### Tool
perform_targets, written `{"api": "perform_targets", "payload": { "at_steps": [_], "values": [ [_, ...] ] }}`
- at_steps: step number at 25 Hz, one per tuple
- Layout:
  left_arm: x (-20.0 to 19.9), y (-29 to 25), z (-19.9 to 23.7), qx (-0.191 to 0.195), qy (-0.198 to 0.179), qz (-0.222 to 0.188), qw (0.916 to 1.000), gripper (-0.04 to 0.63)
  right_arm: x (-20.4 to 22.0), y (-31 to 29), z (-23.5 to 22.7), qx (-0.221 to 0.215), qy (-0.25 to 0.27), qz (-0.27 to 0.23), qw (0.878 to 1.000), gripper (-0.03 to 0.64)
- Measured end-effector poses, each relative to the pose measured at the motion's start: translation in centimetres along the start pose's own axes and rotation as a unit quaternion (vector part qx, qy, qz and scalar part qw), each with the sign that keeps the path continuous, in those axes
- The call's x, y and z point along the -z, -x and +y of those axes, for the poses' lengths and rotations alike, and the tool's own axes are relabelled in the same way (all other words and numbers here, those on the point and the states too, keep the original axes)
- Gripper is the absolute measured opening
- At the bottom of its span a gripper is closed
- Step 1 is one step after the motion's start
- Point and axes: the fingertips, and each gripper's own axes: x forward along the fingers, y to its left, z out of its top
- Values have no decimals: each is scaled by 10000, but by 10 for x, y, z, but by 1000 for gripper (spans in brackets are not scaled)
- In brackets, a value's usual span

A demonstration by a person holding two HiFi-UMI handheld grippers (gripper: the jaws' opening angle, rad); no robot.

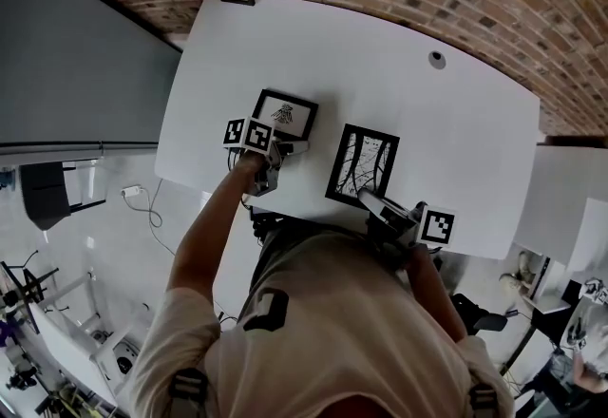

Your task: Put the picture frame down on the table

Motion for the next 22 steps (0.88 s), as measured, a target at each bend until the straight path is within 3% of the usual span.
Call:
{"api": "perform_targets", "payload": {
  "at_steps": [5, 9, 22],
  "values": [
    [-2, 6, -2, -52, -70, 80, 9999, 187, 3, -1, 1, 20, 49, -25, 10000, 40],
    [7, 8, -4, -37, 129, 128, 9998, 186, 8, -2, 4, -18, 69, -48, 10000, 40],
    [2, 20, 4, -171, 143, -336, 9992, 186, 18, 0, 7, -9, 114, -183, 9998, 40]
  ]
}}
